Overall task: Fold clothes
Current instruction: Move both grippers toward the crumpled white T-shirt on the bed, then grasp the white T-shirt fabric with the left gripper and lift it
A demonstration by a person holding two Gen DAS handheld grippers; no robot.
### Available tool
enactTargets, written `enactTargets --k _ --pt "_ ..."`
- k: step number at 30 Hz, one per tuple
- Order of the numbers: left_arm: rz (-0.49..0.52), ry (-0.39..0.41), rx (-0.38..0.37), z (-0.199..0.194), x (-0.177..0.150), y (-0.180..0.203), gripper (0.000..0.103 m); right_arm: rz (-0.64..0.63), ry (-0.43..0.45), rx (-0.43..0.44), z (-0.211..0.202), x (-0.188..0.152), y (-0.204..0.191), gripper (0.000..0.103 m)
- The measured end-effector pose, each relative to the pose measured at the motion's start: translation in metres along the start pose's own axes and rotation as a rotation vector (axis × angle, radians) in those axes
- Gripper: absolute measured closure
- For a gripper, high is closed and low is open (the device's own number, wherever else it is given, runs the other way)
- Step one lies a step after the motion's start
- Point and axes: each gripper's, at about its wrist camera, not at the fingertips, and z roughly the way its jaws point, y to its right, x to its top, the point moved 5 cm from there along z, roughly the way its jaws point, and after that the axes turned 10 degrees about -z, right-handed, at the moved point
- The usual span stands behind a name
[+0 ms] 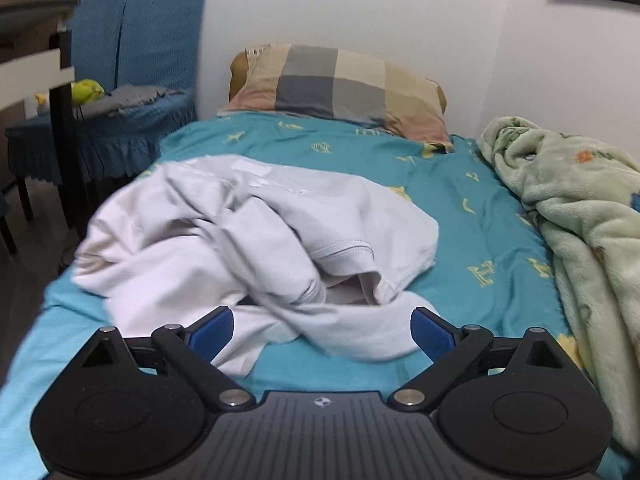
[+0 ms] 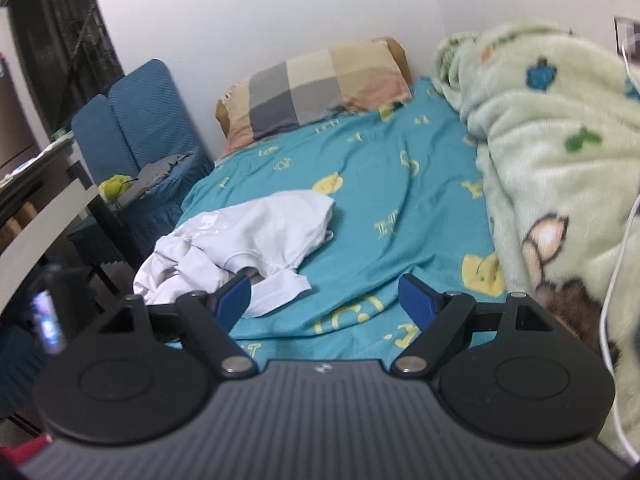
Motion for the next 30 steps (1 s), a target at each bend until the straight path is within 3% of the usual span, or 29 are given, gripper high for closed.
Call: enactTargets --k 5,7,9,10,15,22,26,28,30 --pt "-0.074 -0.043 0.001 0.055 -0.004 -0.004 0.036 0.038 -0.033 -0.004 0.024 -0.003 0.012 0.020" --pt "-0.091 -0.050 -0.009 0.067 -0.005 -0.007 0.066 0.030 -0.032 -0.002 0.033 -0.003 0.014 0.020" --pt "-0.112 -0.068 -0.026 0.067 -0.004 -0.011 0.087 0.011 -0.026 0.014 0.041 -0.002 0.012 0.020" --pt "-0.122 -0.077 -0.034 0.067 -0.003 -0.013 0.092 0.013 -0.027 0.030 0.045 -0.002 0.011 0.020" --pt "-0.088 -0.106 -0.072 0.025 0.011 -0.030 0.097 0.016 -0.031 0.094 0.049 -0.001 0.006 0.021" --pt "-0.003 -0.116 -0.083 -0.082 0.044 -0.080 0.098 -0.038 -0.015 0.106 0.037 0.002 -0.011 0.021" --pt "0.044 -0.123 0.041 -0.115 0.051 -0.125 0.098 -0.083 -0.005 0.114 0.028 0.002 -0.025 0.021" --pt "0.082 -0.132 0.137 -0.112 0.049 -0.148 0.098 -0.106 0.000 0.118 0.024 0.002 -0.032 0.021" --pt "0.097 -0.132 0.167 -0.112 0.047 -0.157 0.098 -0.129 0.005 0.122 0.019 0.003 -0.039 0.021"
